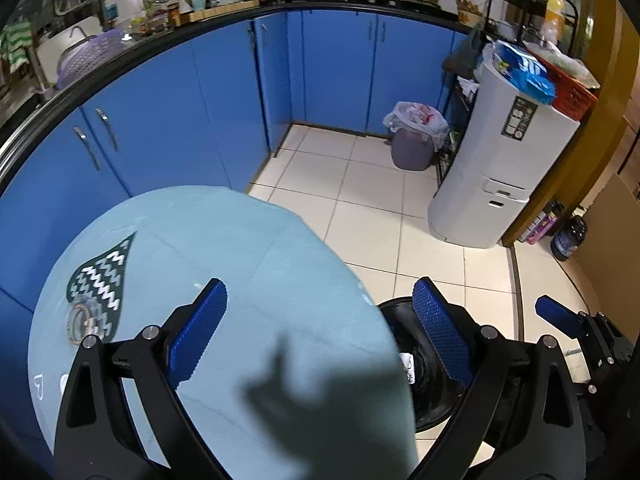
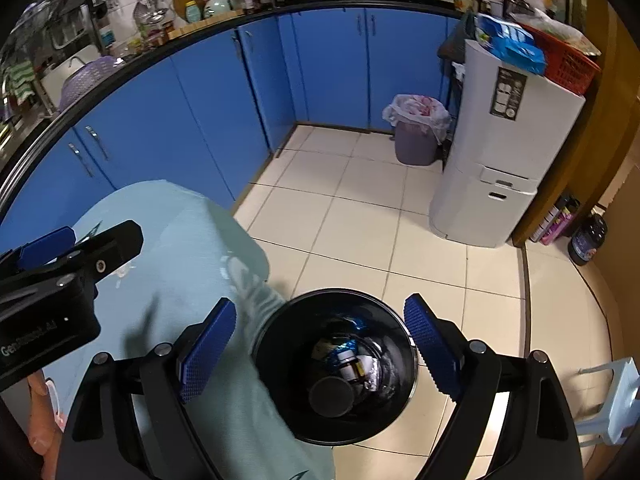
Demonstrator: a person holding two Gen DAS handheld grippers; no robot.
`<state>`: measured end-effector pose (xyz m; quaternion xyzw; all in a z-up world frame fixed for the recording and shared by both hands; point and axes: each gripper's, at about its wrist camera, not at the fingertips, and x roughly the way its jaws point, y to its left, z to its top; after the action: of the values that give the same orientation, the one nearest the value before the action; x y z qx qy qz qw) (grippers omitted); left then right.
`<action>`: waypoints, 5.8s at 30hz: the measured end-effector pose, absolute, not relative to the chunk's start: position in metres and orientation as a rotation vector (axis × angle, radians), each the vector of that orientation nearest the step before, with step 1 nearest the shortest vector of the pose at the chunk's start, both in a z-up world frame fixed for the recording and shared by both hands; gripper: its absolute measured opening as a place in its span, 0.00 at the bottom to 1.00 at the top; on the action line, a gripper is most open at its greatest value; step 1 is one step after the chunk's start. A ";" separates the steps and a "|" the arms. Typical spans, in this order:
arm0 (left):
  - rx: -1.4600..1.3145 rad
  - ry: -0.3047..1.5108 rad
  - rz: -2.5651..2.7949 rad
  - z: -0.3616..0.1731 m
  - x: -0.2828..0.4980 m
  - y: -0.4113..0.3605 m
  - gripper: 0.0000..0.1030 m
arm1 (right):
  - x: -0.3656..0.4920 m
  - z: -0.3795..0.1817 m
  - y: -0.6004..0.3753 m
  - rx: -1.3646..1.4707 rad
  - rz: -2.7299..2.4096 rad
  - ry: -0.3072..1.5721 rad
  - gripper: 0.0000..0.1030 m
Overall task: Collect trash
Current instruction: 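Move both open tools back over the table, then grasp the small white cap with the left tool while the right tool grasps the clear gold-rimmed container, then carry cap and container over the black bin and open both tools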
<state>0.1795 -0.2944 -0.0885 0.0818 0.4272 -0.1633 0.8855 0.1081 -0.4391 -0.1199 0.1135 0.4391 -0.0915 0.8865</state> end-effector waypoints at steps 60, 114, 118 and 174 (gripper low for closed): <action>-0.134 1.041 0.155 -0.166 0.186 0.095 0.40 | 0.217 -0.158 -0.080 -0.115 0.331 1.057 0.86; -0.069 0.980 0.105 -0.131 0.187 0.028 0.40 | 0.200 -0.135 -0.138 -0.123 0.239 0.982 0.82; -0.035 0.973 0.067 -0.122 0.183 -0.003 0.40 | 0.191 -0.129 -0.163 -0.096 0.209 0.968 0.82; 0.283 0.939 -0.363 -0.110 0.172 -0.348 0.39 | 0.107 -0.150 -0.495 0.260 -0.265 0.963 0.92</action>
<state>0.1724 -0.3477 -0.1095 0.1350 0.4484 -0.1734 0.8664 0.1074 -0.4951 -0.1497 0.1245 0.4605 -0.1268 0.8697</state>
